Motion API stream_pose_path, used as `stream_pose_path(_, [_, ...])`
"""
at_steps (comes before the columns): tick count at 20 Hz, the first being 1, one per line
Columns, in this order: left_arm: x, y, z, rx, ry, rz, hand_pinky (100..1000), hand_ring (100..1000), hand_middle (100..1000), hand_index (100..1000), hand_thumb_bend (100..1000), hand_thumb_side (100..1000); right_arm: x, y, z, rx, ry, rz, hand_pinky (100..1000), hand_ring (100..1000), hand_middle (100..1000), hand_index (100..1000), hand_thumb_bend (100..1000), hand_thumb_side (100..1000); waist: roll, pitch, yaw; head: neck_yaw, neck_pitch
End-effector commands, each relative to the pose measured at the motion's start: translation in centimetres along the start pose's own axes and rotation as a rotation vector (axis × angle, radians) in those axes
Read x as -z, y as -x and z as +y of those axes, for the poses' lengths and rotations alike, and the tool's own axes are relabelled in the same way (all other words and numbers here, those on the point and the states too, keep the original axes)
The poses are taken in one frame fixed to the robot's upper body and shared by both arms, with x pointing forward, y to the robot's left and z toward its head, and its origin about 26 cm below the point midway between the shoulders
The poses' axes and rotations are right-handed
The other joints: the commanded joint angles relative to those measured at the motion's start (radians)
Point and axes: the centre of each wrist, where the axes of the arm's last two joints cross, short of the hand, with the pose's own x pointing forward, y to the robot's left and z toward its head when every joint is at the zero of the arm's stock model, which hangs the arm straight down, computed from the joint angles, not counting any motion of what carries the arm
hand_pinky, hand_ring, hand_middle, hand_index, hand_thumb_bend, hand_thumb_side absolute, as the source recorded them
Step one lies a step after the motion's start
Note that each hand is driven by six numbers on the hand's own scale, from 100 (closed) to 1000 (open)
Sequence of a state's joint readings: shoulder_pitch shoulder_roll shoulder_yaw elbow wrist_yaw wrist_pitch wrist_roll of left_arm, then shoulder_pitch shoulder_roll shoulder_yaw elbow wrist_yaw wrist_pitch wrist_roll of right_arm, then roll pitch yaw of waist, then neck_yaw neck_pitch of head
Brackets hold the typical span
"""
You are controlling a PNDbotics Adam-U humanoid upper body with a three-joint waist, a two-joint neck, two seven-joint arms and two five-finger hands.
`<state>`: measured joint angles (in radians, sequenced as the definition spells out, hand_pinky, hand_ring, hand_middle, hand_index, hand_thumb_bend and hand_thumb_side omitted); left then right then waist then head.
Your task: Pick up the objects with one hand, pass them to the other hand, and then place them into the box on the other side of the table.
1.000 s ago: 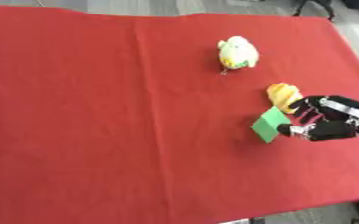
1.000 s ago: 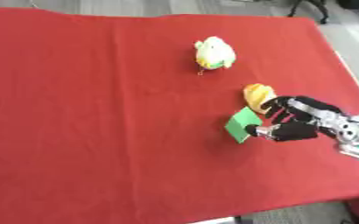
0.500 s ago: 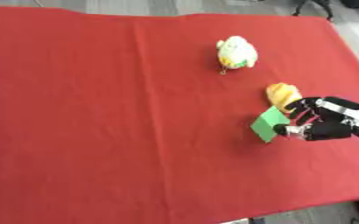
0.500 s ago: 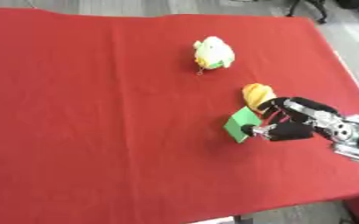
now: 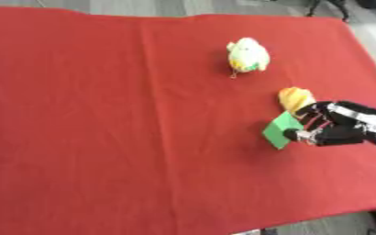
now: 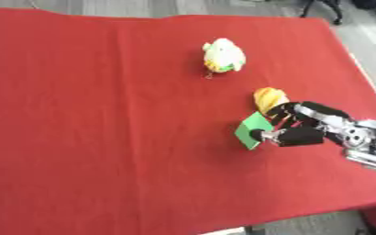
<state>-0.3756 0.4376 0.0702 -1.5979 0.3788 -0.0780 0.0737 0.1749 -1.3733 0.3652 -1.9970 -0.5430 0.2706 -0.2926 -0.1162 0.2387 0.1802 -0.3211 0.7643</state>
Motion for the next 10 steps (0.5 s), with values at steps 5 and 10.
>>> stream_pose_path(5, [0.52, -0.82, -0.05, 0.004, 0.014, -0.027, 1000, 775, 740, 718, 125, 709, 0.00, -0.38, -0.39, -0.011, -0.005, 0.000, 734, 754, 730, 861, 478, 540, 0.003, 0.005, 0.003, -0.007, 0.006])
stream_pose_path(10, [0.58, -0.84, -0.20, 0.000, 0.019, -0.029, 1000, 775, 740, 717, 125, 708, 0.02, -0.41, -0.39, -0.010, -0.009, 0.011, 736, 753, 728, 860, 477, 539, 0.003, 0.005, 0.005, -0.008, 0.006])
